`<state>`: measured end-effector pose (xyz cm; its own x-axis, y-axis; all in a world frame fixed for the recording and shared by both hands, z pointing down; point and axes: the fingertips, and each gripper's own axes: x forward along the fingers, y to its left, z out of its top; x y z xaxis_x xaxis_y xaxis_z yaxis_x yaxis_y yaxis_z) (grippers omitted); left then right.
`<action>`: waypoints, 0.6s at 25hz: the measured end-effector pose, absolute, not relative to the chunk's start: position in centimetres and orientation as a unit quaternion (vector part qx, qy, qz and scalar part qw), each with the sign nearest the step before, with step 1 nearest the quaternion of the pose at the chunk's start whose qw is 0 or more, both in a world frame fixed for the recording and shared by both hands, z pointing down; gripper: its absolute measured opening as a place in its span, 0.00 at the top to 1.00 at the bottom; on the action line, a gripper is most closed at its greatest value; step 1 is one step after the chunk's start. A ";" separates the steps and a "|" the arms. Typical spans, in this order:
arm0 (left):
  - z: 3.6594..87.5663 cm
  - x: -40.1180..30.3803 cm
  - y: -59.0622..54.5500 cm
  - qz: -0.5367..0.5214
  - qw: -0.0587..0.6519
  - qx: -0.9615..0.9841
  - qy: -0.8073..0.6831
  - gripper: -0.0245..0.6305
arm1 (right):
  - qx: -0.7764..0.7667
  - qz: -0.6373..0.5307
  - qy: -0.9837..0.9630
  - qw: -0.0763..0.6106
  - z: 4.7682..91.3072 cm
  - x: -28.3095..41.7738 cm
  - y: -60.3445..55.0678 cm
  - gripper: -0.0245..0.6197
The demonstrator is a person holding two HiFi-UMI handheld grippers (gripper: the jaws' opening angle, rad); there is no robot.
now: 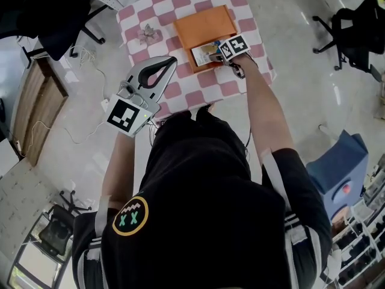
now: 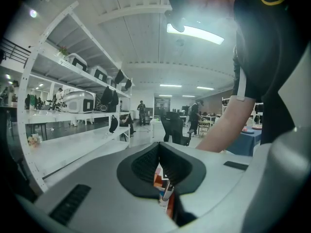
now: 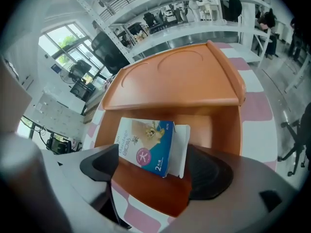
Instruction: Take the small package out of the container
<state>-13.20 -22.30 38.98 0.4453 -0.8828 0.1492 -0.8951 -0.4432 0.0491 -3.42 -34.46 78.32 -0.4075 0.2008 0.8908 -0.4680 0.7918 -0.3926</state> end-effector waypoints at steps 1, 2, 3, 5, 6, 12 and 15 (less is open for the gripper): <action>39.0 -13.2 -22.3 0.051 0.061 0.847 -0.525 0.93 | 0.082 0.318 -0.778 0.536 78.3 -3.5 -34.5 0.26; 39.0 -13.2 -22.3 0.051 0.062 0.847 -0.526 0.93 | 0.079 0.326 -0.776 0.534 78.3 -3.6 -34.5 0.27; 39.0 -13.1 -22.3 0.051 0.062 0.846 -0.527 0.93 | 0.075 0.332 -0.774 0.533 78.3 -3.6 -34.5 0.30; 39.1 -13.1 -22.3 0.053 0.064 0.844 -0.530 0.93 | 0.066 0.344 -0.770 0.533 78.3 -3.6 -34.5 0.34; 39.1 -13.2 -22.3 0.054 0.064 0.843 -0.531 0.93 | 0.061 0.349 -0.769 0.533 78.3 -3.7 -34.4 0.35; 39.0 -13.4 -22.2 0.059 0.066 0.837 -0.540 0.93 | 0.066 0.359 -0.768 0.527 79.0 -4.4 -35.1 0.45; 39.2 -13.8 -21.9 0.062 0.070 0.831 -0.548 0.93 | 0.087 0.342 -0.767 0.536 79.7 -3.8 -36.1 0.63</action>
<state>-13.77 -21.94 39.16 0.3925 -0.9019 0.1805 -0.9194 -0.3903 0.0489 -3.80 -36.06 79.65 -0.4102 0.2329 0.8817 -0.4995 0.7515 -0.4309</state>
